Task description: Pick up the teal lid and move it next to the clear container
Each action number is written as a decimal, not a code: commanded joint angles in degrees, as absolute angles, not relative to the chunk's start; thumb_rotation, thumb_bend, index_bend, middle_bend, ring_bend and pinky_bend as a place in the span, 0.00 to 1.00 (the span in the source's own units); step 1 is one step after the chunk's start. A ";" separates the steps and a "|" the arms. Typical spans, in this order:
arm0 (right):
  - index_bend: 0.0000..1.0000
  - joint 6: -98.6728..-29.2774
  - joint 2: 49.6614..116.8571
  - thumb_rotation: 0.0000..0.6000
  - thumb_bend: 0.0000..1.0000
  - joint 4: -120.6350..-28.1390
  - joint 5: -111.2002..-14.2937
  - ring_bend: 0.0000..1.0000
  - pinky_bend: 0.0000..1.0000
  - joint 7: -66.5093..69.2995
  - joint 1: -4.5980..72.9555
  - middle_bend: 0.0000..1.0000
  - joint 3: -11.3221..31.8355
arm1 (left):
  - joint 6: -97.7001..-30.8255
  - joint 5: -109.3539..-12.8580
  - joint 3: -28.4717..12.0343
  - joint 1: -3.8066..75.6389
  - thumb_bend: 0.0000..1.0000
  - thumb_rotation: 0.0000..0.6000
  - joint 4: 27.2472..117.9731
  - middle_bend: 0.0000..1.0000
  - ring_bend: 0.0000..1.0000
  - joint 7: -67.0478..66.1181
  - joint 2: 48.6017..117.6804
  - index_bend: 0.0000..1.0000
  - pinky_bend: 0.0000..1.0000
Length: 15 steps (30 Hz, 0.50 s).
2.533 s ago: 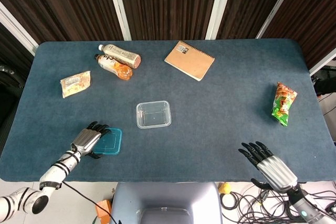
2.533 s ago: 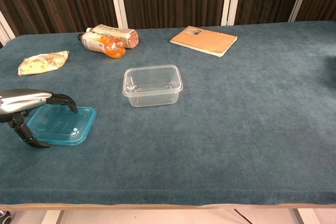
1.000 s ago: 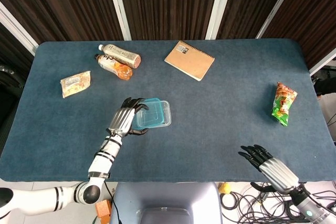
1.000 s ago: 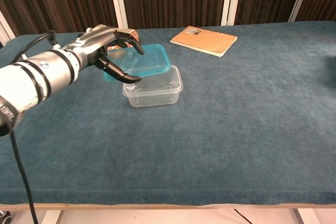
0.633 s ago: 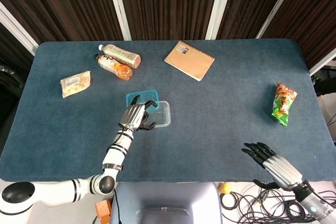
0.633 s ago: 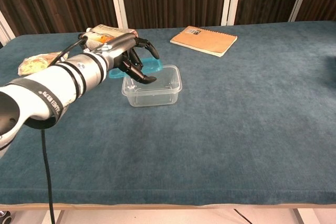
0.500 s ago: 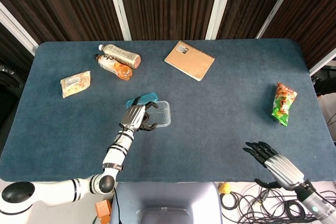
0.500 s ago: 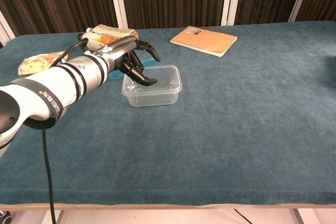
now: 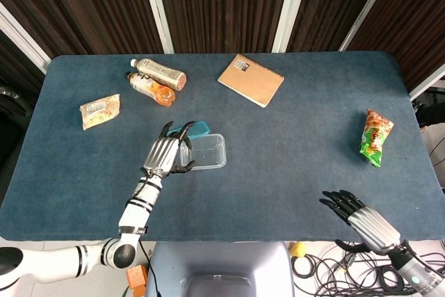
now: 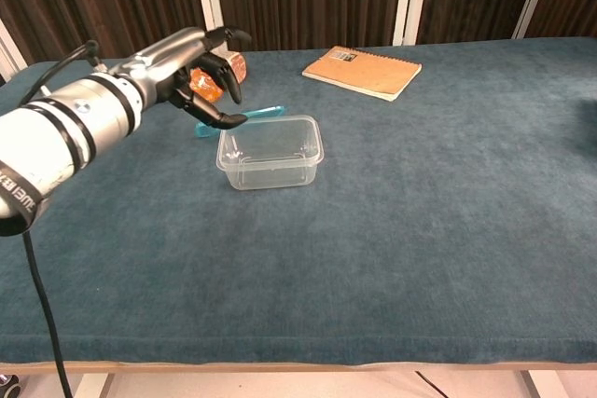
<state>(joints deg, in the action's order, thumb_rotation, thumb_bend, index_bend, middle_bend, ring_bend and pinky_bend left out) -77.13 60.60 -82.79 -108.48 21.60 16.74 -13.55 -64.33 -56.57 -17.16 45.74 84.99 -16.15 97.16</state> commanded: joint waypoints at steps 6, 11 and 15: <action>0.00 -76.43 60.41 1.00 0.20 -83.55 -108.58 0.00 0.00 20.66 16.82 0.00 -14.05 | -66.66 -56.48 -15.58 44.16 0.23 1.00 71.46 0.19 0.05 -18.50 101.91 0.01 0.00; 0.00 -76.09 60.22 1.00 0.20 -83.67 -108.42 0.00 0.00 20.95 17.05 0.00 -14.12 | -66.94 -57.73 -15.59 44.25 0.23 1.00 66.31 0.29 0.08 -17.83 104.99 0.06 0.00; 0.00 -75.85 60.18 1.00 0.20 -83.69 -108.66 0.00 0.00 21.03 17.21 0.00 -14.36 | -67.42 -59.35 -15.54 44.65 0.23 1.00 61.02 0.33 0.10 -17.28 108.21 0.08 0.00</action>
<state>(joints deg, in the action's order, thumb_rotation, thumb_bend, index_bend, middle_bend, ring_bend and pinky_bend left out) -75.84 60.19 -83.69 -108.65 21.03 17.21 -14.36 -67.09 -58.42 -15.55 44.45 63.32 -17.76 106.41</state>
